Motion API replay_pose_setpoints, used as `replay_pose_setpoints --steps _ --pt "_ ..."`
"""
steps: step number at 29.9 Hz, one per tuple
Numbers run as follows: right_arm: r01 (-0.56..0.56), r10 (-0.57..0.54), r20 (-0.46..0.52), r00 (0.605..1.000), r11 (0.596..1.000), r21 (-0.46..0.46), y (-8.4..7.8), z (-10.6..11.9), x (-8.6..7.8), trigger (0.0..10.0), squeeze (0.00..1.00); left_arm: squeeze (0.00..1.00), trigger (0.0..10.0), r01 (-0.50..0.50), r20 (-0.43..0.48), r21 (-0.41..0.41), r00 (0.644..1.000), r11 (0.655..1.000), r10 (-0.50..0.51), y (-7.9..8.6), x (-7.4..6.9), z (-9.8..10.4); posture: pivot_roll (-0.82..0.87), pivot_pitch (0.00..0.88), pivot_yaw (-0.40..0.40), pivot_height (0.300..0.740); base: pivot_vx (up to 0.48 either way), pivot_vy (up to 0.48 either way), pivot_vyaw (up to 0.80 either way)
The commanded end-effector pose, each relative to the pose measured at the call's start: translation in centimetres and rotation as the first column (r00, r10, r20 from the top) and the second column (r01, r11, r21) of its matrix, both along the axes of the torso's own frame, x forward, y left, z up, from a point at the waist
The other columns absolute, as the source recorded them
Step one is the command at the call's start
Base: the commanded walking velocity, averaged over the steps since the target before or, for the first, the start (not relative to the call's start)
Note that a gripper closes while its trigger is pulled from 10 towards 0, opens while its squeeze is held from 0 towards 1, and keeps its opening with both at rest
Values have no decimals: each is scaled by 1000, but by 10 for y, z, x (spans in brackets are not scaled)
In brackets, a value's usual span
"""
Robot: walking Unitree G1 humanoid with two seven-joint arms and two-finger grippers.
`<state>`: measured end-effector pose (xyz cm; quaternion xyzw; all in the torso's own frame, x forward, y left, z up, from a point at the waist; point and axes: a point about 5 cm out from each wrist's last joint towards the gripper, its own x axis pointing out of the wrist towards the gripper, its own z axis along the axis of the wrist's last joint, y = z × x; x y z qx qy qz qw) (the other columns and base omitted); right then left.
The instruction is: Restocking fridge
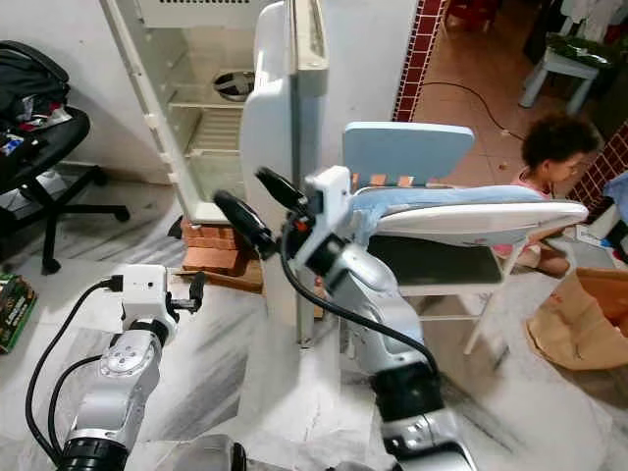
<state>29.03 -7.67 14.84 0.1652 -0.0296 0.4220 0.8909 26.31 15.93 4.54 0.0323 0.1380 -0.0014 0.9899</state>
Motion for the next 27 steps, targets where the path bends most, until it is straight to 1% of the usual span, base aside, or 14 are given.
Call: replay_pose_setpoints --steps 1,2,4,6,8,10,12,15,16,17,18,21,23,27 --pt "61 -60 9 998 996 -67 -12 -3 -2 10000 0 0 10000 45 17 25 999 999 -45 -4 2 3 38 0 -2 740 0 0 0" --pt "65 -65 7 998 995 -75 -13 -5 -3 10000 0 0 10000 48 17 25 999 999 -48 -4 2 3 38 0 -2 740 0 0 0" --pt "121 -122 0 993 984 -134 -23 -15 -5 10000 0 0 10000 56 19 30 998 998 -57 -6 2 3 36 0 -1 740 0 0 0" --pt "180 -184 0 983 959 -218 -39 -29 -8 10000 0 0 10000 67 21 33 998 997 -67 -7 2 3 29 0 3 740 0 0 0" --pt "220 -227 -4 974 947 -233 -46 -33 -9 10000 0 0 10000 70 24 33 997 997 -71 -8 3 3 26 0 5 740 0 0 0" --pt "309 -314 25 949 911 -274 -55 -36 -6 10000 0 0 10000 82 34 42 996 996 -84 -9 5 5 23 0 7 740 0 0 0" --pt "401 -407 49 912 864 -305 -63 -40 -5 10000 0 0 10000 91 49 50 994 995 -94 -9 6 6 22 0 7 740 0 0 0" --pt "454 -458 62 887 838 -303 -64 -42 -7 10000 0 0 10000 85 64 54 994 995 -89 -9 7 8 20 0 8 740 0 0 0" --pt "489 -494 64 867 820 -299 -64 -45 -9 10000 0 0 10000 75 83 53 993 996 -79 -9 8 10 20 0 8 740 0 0 0" --pt "489 -494 64 867 820 -299 -64 -45 -9 10000 0 0 10000 75 83 53 993 996 -79 -9 8 10 20 0 8 740 0 0 0" --pt "518 -526 62 848 800 -304 -63 -49 -12 10000 0 0 10000 69 102 50 992 996 -74 -9 9 13 19 0 10 740 0 0 0" --pt "532 -542 62 838 787 -313 -61 -54 -15 10000 0 0 10000 62 123 53 990 997 -68 -10 11 16 19 0 10 740 0 0 0" --pt "535 -548 56 835 784 -314 -58 -58 -17 10000 0 0 10000 42 137 94 989 995 -55 -9 12 18 15 0 16 740 0 0 0" --pt "576 -590 59 805 753 -319 -57 -62 -18 10000 0 0 10000 58 136 83 988 995 -69 -11 13 18 9 0 20 740 0 0 0"
